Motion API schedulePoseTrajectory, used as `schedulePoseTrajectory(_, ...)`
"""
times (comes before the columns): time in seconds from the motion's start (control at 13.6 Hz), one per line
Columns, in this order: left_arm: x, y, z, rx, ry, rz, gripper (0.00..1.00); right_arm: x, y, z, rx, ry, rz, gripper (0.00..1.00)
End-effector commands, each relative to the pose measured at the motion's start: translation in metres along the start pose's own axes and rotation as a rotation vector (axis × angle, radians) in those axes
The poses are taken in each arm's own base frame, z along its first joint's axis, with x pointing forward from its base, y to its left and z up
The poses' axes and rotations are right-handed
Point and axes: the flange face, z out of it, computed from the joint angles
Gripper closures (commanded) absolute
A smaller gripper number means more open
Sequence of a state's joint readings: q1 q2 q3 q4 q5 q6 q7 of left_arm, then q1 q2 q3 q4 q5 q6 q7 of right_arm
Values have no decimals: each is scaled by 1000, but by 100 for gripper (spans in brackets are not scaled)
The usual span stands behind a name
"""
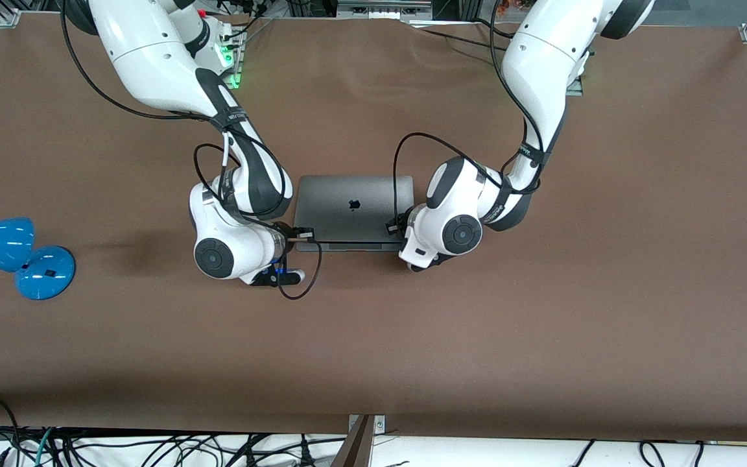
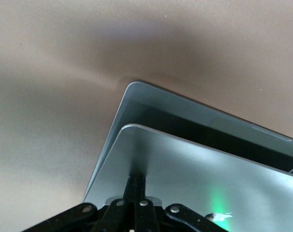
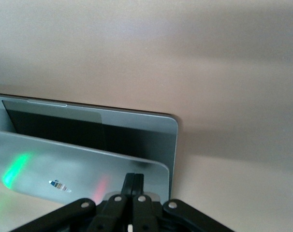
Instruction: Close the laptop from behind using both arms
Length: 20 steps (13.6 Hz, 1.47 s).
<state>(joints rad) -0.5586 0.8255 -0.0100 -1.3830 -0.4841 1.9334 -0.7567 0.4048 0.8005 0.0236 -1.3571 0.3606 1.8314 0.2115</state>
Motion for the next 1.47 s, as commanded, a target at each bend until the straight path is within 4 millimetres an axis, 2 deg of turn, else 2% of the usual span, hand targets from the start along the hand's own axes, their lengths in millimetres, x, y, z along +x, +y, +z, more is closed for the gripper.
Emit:
schedulePoseTrajectory(0.0, 7, 0, 9, -2, 21, 24, 98, 9, 0, 3, -9, 19, -40, 98)
schedulePoseTrajectory(0.74, 23, -4, 40, 24, 62, 31, 98, 23, 9, 35, -14, 21, -109, 100)
schedulePoseTrajectory(1.03, 23, -4, 37, 20, 64, 28, 96, 23, 9, 37, -15, 19, -111, 100)
schedulePoseTrajectory(1.1, 23, -3, 31, 15, 66, 25, 91, 23, 9, 37, -16, 18, -111, 100)
schedulePoseTrajectory(1.18, 22, -4, 23, 10, 69, 26, 79, 23, 9, 39, -17, 16, -110, 100)
schedulePoseTrajectory(1.25, 20, -2, 14, 1, 74, 29, 47, 23, 8, 39, -18, 16, -112, 100)
schedulePoseTrajectory(1.32, 24, -6, 3, -10, 82, 23, 0, 22, 7, 40, -19, 14, -112, 100)
schedulePoseTrajectory(1.4, 23, -8, -11, -6, 96, 40, 0, 23, 7, 38, -15, 17, -113, 100)
